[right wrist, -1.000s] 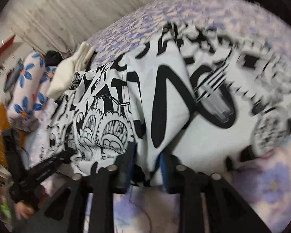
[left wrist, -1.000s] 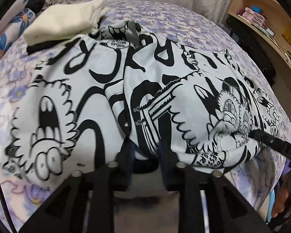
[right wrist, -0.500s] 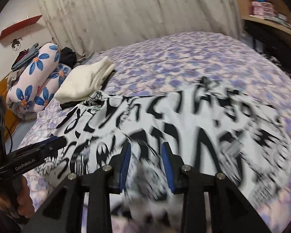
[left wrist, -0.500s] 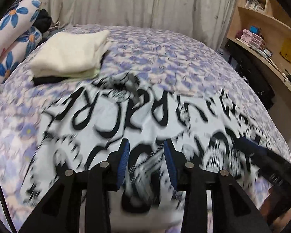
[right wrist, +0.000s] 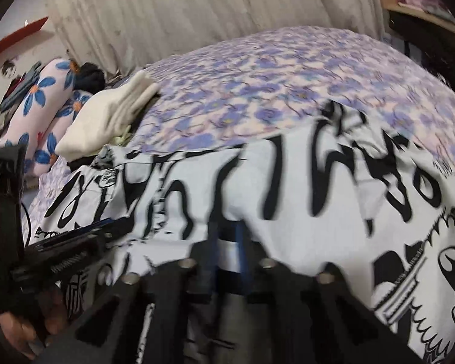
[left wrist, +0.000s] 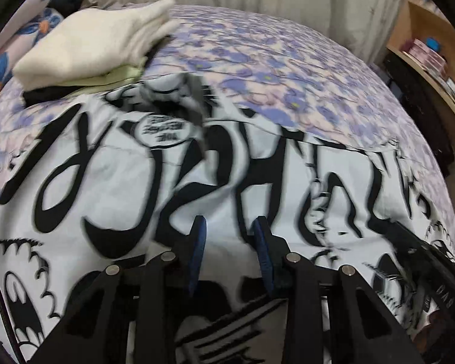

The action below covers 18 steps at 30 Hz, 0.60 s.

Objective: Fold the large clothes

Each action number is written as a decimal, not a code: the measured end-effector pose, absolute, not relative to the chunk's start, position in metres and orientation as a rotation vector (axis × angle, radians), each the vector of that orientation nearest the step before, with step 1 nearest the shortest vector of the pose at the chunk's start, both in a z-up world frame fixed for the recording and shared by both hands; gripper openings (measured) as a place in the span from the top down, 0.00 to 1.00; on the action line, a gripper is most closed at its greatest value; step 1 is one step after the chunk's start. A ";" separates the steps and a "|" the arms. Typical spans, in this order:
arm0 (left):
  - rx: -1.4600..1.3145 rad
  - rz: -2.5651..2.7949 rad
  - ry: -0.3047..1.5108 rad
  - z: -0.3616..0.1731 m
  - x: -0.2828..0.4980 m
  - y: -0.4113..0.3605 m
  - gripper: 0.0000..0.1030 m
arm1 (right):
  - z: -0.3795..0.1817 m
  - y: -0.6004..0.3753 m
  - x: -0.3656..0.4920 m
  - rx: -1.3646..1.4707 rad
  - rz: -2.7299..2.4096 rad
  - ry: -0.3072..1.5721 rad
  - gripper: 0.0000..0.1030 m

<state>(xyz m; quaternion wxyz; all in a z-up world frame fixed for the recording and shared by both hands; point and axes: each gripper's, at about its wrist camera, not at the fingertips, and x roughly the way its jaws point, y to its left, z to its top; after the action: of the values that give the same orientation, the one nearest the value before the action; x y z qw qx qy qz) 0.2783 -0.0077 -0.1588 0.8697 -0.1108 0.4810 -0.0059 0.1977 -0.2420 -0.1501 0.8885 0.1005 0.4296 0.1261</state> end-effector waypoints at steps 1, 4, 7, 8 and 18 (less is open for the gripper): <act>-0.221 0.011 1.005 -0.160 0.276 -0.005 0.69 | -0.151 -0.246 0.196 0.208 0.245 0.890 0.99; -0.238 0.016 1.011 -0.162 0.271 0.008 0.70 | -0.153 -0.259 0.190 0.241 0.232 0.894 0.99; -0.263 0.009 1.012 -0.159 0.266 0.016 0.70 | -0.152 -0.266 0.185 0.266 0.214 0.906 0.99; -0.269 0.014 1.014 -0.157 0.264 0.018 0.70 | -0.151 -0.266 0.184 0.274 0.214 0.914 0.99; -0.287 0.032 1.034 -0.130 0.236 0.019 0.70 | -0.131 -0.267 0.160 0.326 0.207 0.939 0.94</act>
<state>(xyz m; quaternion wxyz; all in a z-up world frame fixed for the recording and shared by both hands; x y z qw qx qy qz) 0.2359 0.0188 -0.1300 0.8593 -0.1365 0.4927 0.0154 0.1602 -0.2668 -0.1306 0.8738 0.1561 0.4497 0.0991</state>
